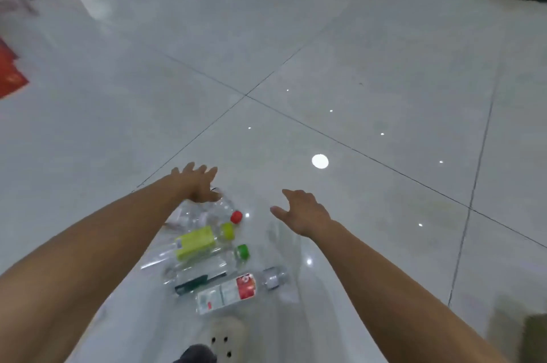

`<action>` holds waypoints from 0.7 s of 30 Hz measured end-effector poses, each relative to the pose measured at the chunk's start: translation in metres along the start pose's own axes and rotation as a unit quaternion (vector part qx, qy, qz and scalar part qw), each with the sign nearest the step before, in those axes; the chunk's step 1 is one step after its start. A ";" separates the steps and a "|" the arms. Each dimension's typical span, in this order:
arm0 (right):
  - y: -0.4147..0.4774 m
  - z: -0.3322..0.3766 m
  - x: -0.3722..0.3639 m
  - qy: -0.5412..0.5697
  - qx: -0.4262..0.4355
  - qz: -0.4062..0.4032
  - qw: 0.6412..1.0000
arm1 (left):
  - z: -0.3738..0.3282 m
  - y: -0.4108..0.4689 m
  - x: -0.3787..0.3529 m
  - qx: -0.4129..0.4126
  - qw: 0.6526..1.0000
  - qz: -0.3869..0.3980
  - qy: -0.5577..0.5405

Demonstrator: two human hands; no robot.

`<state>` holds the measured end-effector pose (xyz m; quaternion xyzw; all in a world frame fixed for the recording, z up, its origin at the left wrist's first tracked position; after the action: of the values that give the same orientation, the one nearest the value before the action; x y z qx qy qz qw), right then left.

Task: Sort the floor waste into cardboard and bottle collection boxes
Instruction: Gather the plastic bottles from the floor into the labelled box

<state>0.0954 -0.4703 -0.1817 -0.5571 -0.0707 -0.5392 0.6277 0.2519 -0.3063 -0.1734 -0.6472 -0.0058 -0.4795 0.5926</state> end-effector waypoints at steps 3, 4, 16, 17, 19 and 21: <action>0.002 0.020 -0.054 -0.030 0.032 0.090 0.995 | 0.044 -0.014 -0.052 0.026 0.998 0.044 -0.041; 0.002 0.021 -0.070 -0.044 0.043 0.116 0.991 | 0.051 -0.015 -0.065 0.032 0.997 0.051 -0.055; 0.033 0.030 -0.148 -0.250 0.135 0.162 0.945 | 0.005 0.021 -0.099 -0.080 0.996 -0.029 -0.015; 0.036 0.031 -0.150 -0.223 0.133 0.162 0.952 | 0.000 0.023 -0.105 -0.084 0.995 -0.044 -0.018; 0.045 0.035 -0.149 -0.154 0.134 0.148 0.968 | -0.008 0.028 -0.112 -0.090 0.992 -0.082 -0.020; 0.054 0.043 -0.144 -0.087 0.139 0.126 0.978 | -0.009 0.032 -0.111 -0.083 0.990 -0.115 -0.018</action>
<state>0.0992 -0.3611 -0.2986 -0.5134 -0.1286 -0.3897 0.7537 0.2048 -0.2610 -0.2686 -0.6977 -0.0512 -0.5316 0.4774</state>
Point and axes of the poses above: each hand's wrist, its own y-axis towards the middle knuckle, its own x-axis out of the back of the hand, z = x × y, the point moved 7 cm from there along y, towards the middle knuckle, and after that the axes turned 9 degrees about z, right-handed, at the moved point
